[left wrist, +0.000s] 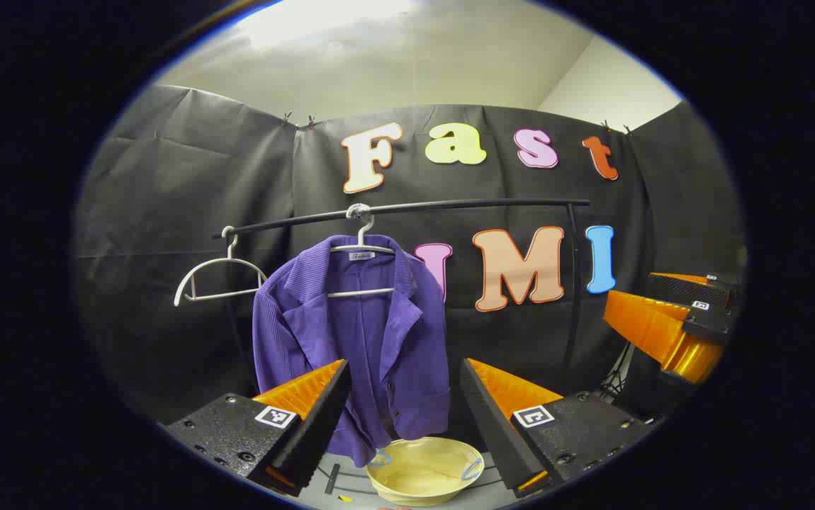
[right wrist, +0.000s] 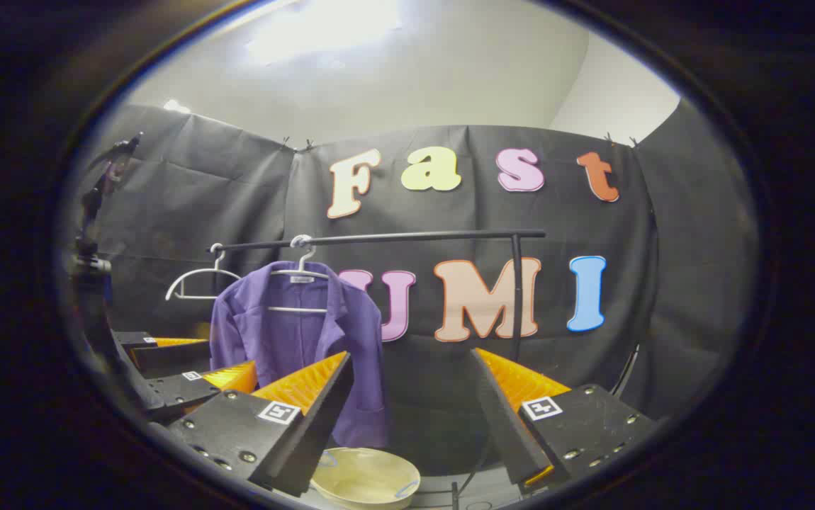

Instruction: Grasp the clothes on the hanger with both hands and then place them into the laundry hamper below.

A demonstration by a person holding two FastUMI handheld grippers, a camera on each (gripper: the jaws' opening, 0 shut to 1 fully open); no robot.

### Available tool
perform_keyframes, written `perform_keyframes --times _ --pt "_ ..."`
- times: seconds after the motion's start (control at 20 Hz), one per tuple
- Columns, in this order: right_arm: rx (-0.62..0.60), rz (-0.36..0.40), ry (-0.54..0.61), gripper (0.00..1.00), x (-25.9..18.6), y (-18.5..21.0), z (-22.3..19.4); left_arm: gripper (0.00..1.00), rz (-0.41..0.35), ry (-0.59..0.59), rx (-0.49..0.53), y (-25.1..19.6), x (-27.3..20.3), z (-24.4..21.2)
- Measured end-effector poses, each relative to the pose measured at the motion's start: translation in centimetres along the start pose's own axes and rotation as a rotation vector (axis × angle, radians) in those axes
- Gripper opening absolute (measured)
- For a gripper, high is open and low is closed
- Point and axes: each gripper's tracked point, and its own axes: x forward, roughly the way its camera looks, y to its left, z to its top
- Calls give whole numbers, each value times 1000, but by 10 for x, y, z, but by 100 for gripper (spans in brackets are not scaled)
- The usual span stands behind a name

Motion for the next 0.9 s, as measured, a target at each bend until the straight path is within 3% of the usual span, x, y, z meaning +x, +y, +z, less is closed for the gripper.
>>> perform_keyframes --times 0.1,0.15,0.9 --pt "-17 9 0 94 -1 4 1 92 13 3 -1 7 4 0" --pt "-25 10 2 98 0 5 2 92 15 6 -4 9 5 0" --pt "-34 2 43 98 31 22 -10 95 18 16 -20 44 43 -4"
